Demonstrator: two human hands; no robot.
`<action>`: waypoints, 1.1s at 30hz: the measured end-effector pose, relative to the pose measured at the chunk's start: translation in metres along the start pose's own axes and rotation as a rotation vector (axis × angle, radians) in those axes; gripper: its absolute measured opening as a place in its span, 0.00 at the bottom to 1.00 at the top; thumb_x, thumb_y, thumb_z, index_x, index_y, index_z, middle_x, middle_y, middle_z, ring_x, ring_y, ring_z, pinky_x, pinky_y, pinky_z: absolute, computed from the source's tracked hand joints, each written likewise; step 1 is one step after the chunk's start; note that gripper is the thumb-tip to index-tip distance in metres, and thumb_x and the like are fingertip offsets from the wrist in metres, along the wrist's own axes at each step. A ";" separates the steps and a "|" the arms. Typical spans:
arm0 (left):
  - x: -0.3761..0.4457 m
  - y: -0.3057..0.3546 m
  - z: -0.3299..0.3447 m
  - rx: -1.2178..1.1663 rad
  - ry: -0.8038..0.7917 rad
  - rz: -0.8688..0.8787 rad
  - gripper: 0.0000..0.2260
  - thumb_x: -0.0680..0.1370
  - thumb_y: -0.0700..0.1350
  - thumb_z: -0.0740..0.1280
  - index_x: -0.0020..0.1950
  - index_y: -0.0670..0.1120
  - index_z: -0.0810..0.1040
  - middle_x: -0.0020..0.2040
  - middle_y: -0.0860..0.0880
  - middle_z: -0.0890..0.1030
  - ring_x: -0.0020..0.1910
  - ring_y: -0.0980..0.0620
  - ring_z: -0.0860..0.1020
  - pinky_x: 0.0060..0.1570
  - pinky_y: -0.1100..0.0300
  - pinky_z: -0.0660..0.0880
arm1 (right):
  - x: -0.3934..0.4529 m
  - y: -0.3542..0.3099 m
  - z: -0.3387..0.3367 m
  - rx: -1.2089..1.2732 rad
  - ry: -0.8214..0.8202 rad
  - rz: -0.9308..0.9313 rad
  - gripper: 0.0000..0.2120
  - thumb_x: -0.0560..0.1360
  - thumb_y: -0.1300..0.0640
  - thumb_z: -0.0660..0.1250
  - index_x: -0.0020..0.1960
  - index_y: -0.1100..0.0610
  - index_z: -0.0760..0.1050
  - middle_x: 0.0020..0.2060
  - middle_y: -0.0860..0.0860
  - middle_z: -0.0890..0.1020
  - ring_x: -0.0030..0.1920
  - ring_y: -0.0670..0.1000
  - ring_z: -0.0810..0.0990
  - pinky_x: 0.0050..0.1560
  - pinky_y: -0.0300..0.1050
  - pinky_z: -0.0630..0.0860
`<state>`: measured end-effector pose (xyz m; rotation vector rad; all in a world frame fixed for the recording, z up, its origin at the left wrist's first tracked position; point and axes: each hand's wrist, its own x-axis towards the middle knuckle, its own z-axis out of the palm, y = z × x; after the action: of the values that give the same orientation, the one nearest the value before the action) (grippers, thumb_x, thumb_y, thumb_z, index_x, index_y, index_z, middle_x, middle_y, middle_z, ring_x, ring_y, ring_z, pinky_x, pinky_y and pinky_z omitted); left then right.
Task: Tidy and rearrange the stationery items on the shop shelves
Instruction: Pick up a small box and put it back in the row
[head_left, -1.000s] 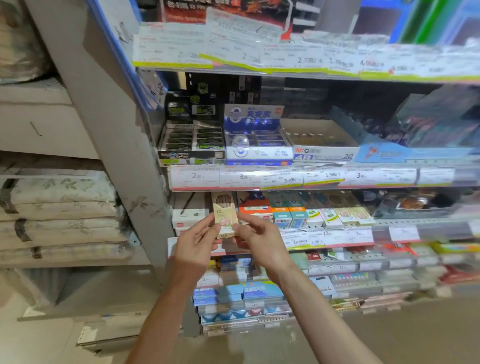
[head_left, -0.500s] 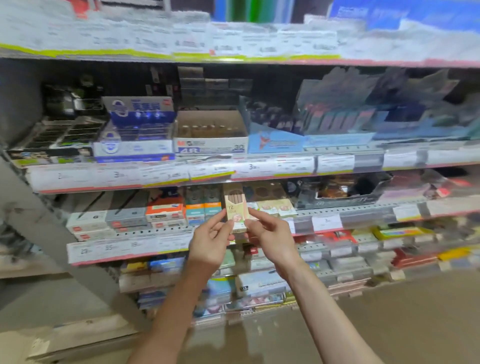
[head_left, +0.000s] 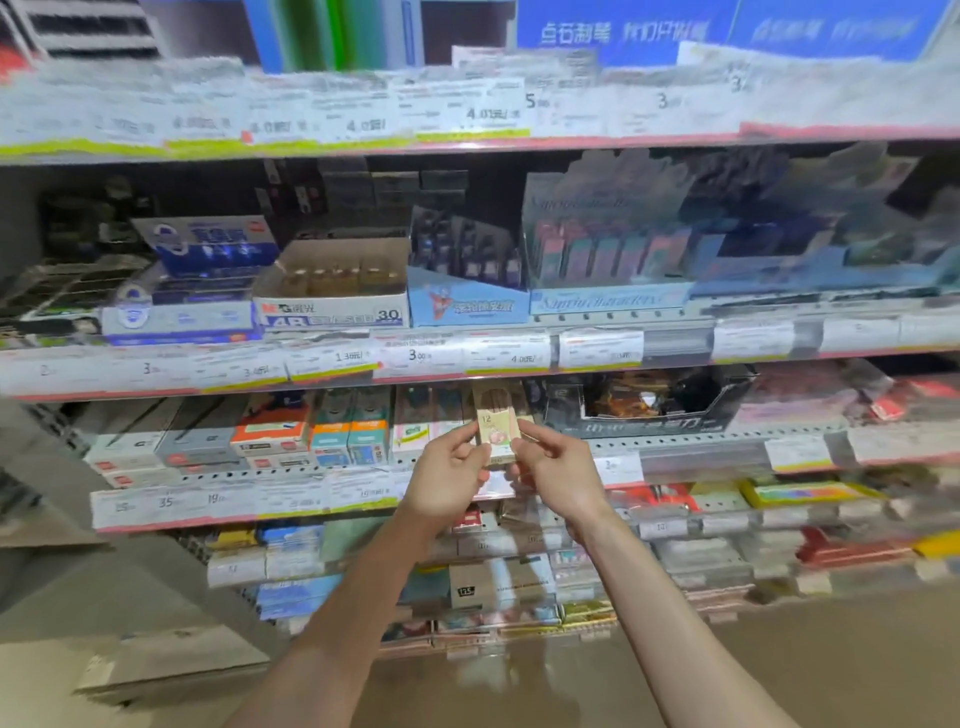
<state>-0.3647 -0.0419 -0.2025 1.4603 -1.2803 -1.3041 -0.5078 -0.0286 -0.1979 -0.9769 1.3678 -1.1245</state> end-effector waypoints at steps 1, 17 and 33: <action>0.002 0.002 0.001 0.025 -0.016 0.008 0.18 0.82 0.40 0.63 0.72 0.47 0.72 0.37 0.48 0.76 0.35 0.51 0.76 0.33 0.58 0.70 | 0.002 -0.001 -0.001 -0.034 0.024 -0.008 0.15 0.80 0.62 0.65 0.67 0.57 0.77 0.37 0.56 0.82 0.37 0.54 0.76 0.41 0.51 0.74; 0.038 -0.008 -0.023 0.972 -0.113 0.537 0.28 0.78 0.65 0.62 0.75 0.55 0.67 0.69 0.54 0.72 0.67 0.51 0.67 0.67 0.55 0.65 | 0.013 0.018 -0.031 -0.968 0.296 -0.439 0.12 0.79 0.50 0.66 0.57 0.53 0.82 0.51 0.49 0.83 0.52 0.51 0.79 0.50 0.43 0.72; 0.060 -0.019 -0.014 1.078 -0.154 0.531 0.26 0.80 0.62 0.58 0.78 0.58 0.62 0.71 0.51 0.72 0.68 0.46 0.68 0.67 0.52 0.64 | 0.017 0.023 -0.024 -1.066 0.301 -0.579 0.13 0.79 0.55 0.67 0.63 0.53 0.81 0.50 0.50 0.87 0.50 0.54 0.81 0.51 0.47 0.76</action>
<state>-0.3501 -0.0983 -0.2303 1.4816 -2.4699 -0.3243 -0.5328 -0.0371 -0.2240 -2.1309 2.0621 -0.9249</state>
